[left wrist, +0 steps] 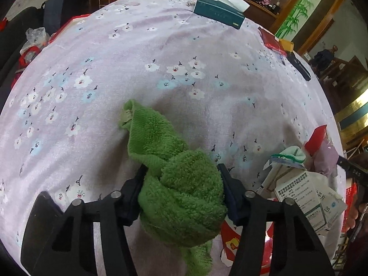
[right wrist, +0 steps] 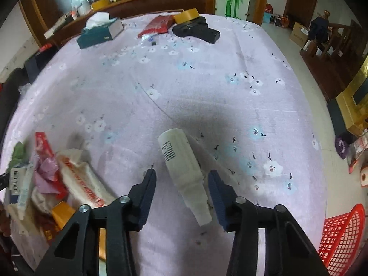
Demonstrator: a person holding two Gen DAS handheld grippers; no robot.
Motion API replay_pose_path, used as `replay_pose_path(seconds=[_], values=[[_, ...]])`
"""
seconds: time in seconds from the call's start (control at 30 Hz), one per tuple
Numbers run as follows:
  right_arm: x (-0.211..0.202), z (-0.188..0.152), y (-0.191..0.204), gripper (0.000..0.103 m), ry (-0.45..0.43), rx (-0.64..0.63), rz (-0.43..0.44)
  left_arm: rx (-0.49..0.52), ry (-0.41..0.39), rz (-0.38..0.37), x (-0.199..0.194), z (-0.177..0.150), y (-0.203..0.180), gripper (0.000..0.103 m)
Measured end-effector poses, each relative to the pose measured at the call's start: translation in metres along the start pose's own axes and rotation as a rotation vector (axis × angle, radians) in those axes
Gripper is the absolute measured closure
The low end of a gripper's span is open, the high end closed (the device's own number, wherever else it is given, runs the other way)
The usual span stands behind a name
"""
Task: Collect trash
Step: 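Grasp the green towel with the left tool while the right tool grasps the white bottle, then carry the green towel and white bottle with both tools over the red wastebasket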
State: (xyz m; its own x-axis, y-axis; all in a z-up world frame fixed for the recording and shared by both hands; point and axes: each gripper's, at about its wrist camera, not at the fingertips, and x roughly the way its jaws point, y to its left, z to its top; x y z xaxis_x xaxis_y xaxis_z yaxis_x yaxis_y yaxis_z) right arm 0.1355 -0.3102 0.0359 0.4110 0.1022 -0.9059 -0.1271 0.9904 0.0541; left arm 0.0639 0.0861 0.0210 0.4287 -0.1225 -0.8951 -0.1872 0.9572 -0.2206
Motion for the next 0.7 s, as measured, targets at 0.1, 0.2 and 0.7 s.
replay_pose_path(seconds=[0.1, 0.2, 0.7], values=[[0.008, 0.000, 0.000, 0.068, 0.019, 0.010, 0.007, -0.008, -0.015, -0.004, -0.005, -0.003, 0.002, 0.051], [0.010, -0.001, 0.001, 0.068, 0.022, 0.021, 0.008, 0.001, -0.046, 0.019, -0.015, -0.006, 0.002, 0.052], [-0.067, -0.035, -0.010, 0.068, -0.100, 0.120, 0.097, 0.164, -0.257, -0.006, -0.107, -0.024, -0.049, 0.052]])
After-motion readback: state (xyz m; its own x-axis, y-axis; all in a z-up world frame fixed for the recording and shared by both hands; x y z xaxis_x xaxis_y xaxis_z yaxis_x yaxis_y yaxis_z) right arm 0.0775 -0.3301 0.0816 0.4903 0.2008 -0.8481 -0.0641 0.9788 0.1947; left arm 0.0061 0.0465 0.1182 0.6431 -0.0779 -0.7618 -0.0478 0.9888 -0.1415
